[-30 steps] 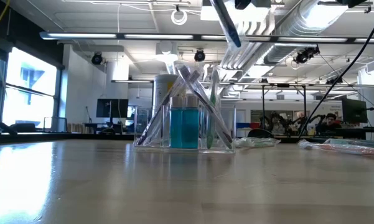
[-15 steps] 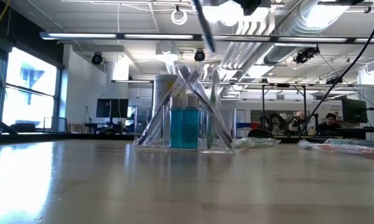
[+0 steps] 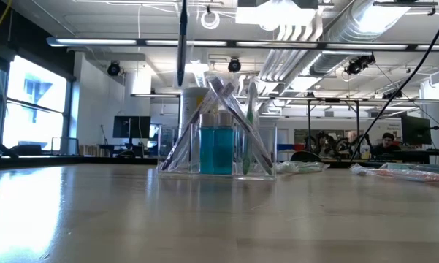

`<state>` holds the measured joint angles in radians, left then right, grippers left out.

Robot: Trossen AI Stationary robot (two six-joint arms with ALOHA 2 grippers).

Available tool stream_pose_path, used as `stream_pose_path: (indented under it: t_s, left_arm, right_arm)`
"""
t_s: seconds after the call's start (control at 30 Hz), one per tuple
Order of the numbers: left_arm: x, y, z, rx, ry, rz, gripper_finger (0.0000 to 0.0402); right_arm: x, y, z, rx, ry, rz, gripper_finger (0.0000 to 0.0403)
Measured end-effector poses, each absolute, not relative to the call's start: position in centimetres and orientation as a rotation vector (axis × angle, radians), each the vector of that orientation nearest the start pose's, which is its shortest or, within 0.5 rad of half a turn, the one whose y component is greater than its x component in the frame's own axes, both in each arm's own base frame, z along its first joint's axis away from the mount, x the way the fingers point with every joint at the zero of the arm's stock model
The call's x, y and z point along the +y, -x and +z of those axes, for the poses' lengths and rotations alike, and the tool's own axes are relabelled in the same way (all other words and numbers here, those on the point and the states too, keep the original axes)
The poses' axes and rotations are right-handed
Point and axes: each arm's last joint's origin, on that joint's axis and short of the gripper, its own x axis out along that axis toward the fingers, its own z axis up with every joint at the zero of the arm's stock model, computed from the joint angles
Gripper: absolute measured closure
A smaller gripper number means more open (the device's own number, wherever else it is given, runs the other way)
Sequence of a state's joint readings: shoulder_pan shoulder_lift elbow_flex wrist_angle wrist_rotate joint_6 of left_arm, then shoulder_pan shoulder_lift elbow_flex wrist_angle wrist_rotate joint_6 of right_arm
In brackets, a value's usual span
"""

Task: Pick & Place toothbrushing station
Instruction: Put the blue toothbrush into the transparent organizer

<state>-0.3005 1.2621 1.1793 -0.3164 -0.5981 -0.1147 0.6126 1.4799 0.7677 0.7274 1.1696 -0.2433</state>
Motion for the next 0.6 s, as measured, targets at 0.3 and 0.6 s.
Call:
stream_pose_path:
  t_s: [0.3, 0.6]
  left_arm:
    - [-1.2, -27.5, 33.5, 0.410, 0.094, 0.385, 0.0391]
    - [0.0, -27.5, 30.0, 0.444, 0.140, 0.370, 0.0391]
  right_arm:
    - [16.3, -25.2, 25.5, 0.057, 0.256, -0.536, 0.0162]
    - [17.1, -24.7, 25.5, 0.046, 0.226, -0.506, 0.0162]
